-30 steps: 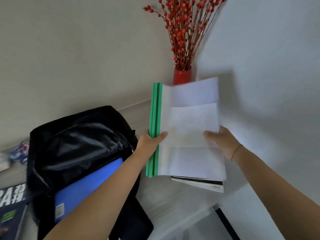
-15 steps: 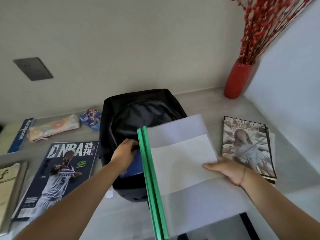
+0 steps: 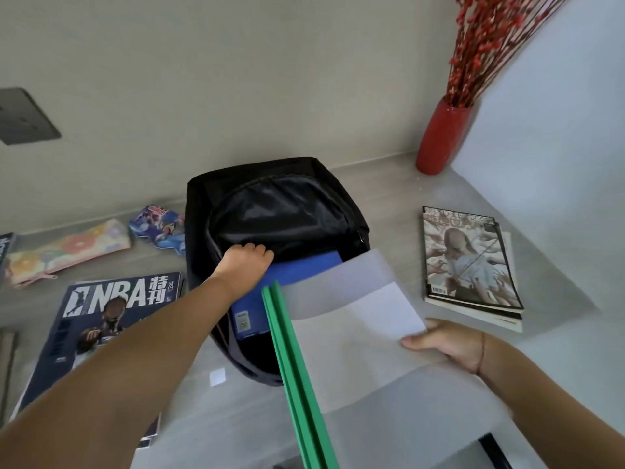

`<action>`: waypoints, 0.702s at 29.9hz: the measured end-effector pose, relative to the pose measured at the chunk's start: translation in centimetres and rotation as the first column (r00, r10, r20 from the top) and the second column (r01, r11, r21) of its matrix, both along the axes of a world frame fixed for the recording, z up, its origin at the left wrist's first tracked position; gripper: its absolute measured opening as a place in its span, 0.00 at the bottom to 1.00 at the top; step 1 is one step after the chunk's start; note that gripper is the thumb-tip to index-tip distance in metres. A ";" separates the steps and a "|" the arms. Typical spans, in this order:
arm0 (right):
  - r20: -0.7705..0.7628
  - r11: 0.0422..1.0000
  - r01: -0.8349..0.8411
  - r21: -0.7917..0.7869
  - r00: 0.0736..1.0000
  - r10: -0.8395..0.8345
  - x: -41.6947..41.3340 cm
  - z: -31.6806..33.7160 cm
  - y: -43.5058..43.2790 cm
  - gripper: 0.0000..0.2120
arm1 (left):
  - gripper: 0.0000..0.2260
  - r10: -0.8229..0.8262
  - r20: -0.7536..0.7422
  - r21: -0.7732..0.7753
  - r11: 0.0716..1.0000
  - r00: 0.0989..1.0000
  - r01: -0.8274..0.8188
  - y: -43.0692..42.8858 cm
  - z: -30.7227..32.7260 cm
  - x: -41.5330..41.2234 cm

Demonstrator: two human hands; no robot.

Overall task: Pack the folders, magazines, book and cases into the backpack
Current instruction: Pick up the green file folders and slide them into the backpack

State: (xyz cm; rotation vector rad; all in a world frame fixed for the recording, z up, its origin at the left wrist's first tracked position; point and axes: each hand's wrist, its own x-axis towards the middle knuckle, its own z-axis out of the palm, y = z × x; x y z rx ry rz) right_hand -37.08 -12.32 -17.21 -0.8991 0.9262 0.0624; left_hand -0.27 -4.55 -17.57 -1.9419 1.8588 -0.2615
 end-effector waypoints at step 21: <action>0.037 0.999 -0.012 0.038 0.999 0.010 5.7 -1.9 -2.9 0.20 | 0.07 -0.060 -0.241 -0.147 0.989 0.969 0.025 0.4 2.6 1.2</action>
